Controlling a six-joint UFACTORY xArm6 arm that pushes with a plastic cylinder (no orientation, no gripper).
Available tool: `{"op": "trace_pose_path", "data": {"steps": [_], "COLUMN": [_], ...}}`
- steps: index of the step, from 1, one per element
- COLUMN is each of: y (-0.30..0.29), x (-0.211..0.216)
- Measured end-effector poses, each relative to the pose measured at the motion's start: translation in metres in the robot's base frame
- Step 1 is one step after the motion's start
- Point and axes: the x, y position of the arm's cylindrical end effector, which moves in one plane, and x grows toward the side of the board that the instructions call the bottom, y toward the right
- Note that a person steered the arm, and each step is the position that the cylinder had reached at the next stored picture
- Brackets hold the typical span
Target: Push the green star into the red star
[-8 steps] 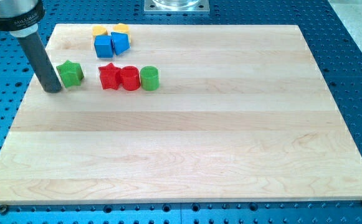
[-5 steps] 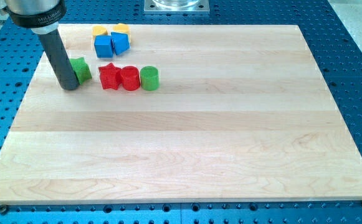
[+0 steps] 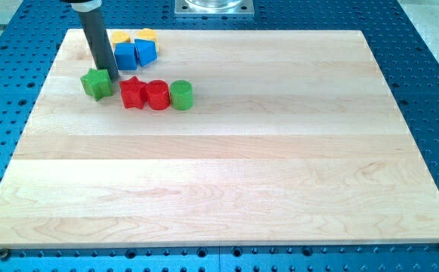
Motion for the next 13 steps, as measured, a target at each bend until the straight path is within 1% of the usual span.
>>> {"op": "trace_pose_path", "data": {"steps": [1,2,3,4,5,6,8,10,11,13], "y": [0.0,-0.001,-0.023,-0.042,-0.042,-0.042,-0.042,0.001,0.026,0.032], "x": [0.003,-0.016,-0.033,-0.032,-0.014,-0.009,0.021,0.019,0.0,0.001]}}
